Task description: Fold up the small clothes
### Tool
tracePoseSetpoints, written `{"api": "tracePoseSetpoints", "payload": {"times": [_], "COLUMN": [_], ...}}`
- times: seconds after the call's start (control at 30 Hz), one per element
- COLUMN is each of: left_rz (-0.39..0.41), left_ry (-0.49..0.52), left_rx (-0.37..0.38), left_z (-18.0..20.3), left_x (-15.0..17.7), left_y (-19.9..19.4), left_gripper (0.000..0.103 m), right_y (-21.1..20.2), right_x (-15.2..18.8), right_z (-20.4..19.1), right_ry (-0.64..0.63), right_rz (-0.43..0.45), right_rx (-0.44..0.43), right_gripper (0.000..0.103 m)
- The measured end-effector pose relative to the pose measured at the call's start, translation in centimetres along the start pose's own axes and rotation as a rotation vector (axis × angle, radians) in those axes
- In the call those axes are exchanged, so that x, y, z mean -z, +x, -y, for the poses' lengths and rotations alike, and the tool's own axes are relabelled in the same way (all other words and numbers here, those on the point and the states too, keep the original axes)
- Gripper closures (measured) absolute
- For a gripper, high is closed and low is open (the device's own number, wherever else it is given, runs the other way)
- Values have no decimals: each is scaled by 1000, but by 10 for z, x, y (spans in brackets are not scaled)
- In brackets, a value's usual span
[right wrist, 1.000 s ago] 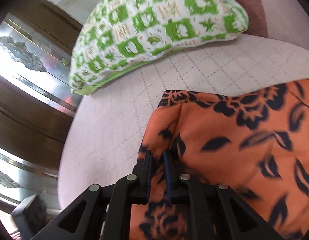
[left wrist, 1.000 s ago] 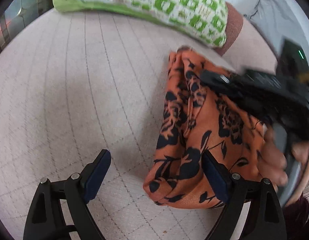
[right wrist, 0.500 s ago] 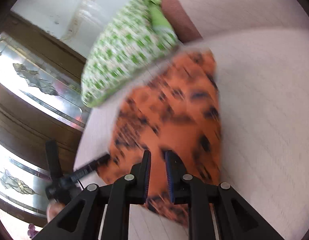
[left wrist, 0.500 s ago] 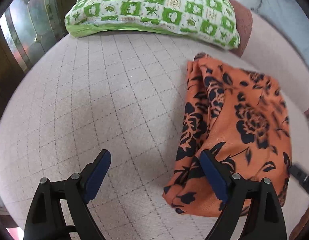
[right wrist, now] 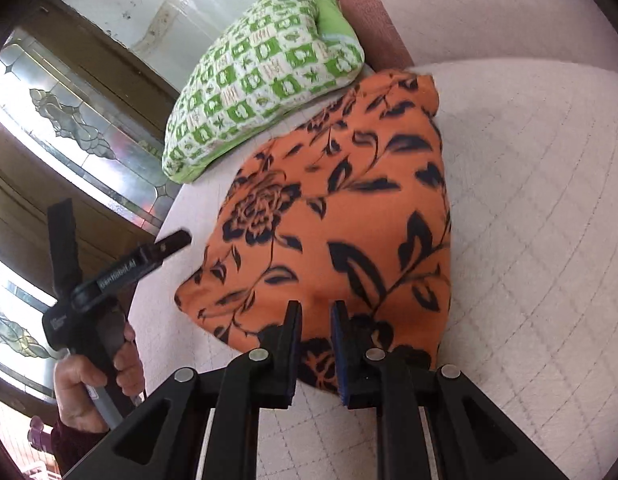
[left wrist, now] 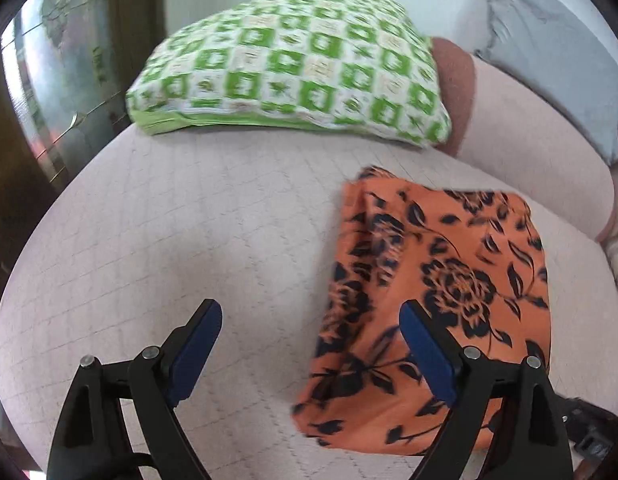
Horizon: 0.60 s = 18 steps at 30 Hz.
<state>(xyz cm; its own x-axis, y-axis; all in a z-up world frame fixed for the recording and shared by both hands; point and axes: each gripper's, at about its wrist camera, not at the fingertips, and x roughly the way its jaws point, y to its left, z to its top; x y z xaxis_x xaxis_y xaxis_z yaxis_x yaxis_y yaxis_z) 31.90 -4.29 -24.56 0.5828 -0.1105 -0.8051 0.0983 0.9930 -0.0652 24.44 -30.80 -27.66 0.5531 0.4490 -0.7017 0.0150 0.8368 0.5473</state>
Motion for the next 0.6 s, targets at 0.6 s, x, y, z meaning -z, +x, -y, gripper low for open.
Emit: {"api": "tracePoseSetpoints", "payload": {"times": [0.6], "left_rz": [-6], "left_ry": [217], "left_rx": [-145], "left_z": [56], "left_x": [20], "left_y": [16], "left_gripper": [12], "right_y": [9], "right_x": [26], "right_z": [48], "right_ry": [137], "right_rz": [-21], "right_rx": [-143], "right_gripper": [85]}}
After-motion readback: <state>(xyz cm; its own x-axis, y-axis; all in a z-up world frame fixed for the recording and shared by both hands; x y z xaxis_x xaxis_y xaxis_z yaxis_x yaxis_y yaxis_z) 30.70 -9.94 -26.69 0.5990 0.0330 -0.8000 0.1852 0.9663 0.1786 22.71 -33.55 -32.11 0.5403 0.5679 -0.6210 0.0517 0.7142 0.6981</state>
